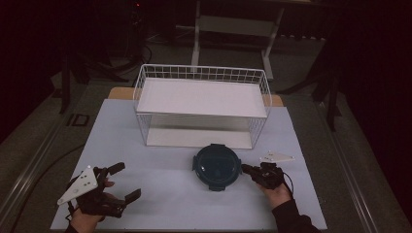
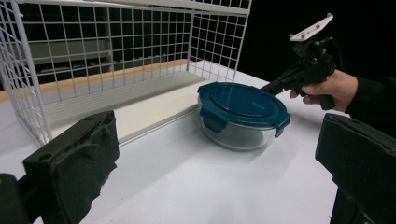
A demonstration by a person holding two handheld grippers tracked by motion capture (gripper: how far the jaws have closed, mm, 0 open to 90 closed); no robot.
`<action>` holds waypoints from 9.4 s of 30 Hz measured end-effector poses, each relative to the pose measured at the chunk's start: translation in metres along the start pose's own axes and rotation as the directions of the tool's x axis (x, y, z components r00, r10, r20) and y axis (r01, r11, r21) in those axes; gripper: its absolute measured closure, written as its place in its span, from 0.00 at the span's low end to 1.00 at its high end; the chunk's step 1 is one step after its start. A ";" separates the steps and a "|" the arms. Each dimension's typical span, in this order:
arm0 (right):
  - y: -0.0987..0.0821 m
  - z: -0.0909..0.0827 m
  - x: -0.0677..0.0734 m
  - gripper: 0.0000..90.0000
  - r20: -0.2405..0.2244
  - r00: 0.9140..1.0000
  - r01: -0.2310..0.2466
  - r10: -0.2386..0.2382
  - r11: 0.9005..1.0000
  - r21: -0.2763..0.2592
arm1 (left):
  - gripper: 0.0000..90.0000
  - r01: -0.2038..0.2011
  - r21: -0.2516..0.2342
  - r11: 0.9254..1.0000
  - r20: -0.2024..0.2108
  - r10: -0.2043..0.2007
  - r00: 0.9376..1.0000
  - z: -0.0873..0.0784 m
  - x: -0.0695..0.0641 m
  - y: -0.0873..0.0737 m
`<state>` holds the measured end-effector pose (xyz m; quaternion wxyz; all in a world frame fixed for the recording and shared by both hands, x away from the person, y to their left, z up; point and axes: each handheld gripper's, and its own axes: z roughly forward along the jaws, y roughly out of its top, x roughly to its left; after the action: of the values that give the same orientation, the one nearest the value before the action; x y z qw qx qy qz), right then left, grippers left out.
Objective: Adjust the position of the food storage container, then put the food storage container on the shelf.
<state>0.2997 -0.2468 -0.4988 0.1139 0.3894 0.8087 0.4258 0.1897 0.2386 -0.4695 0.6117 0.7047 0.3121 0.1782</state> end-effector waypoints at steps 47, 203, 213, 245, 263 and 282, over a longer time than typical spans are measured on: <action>0.025 0.018 0.040 0.76 -0.068 0.994 0.082 -0.087 0.994 -0.075 | 0.00 -0.014 0.010 1.000 0.018 0.013 1.000 0.003 -0.002 -0.001; 0.009 0.035 0.030 0.60 -0.392 0.842 -0.357 0.371 0.928 0.111 | 0.64 0.441 0.544 0.714 0.064 -0.559 0.827 0.134 0.041 0.001; 0.008 0.034 0.035 0.61 -0.392 0.831 -0.388 0.396 0.916 0.103 | 0.63 0.461 0.516 0.722 0.040 -0.557 0.829 0.128 0.035 -0.002; 0.060 0.014 0.008 0.61 -0.368 0.884 -0.325 0.289 0.945 -0.037 | 0.63 0.359 0.368 0.858 0.083 -0.415 0.906 0.150 0.040 0.047; 0.062 0.053 -0.026 0.61 -0.366 0.888 -0.319 0.280 0.947 -0.049 | 0.63 0.341 0.356 0.870 0.044 -0.380 0.924 0.181 0.070 0.035; 0.057 0.079 -0.035 0.61 -0.289 0.917 -0.309 0.275 0.948 -0.079 | 0.63 0.364 0.304 0.880 0.023 -0.389 0.921 0.196 0.088 0.013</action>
<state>0.3944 -0.2059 -0.5074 -0.0403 0.4352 0.7216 0.5368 0.3823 0.1486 -0.5050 0.5354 0.7203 0.4405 -0.0219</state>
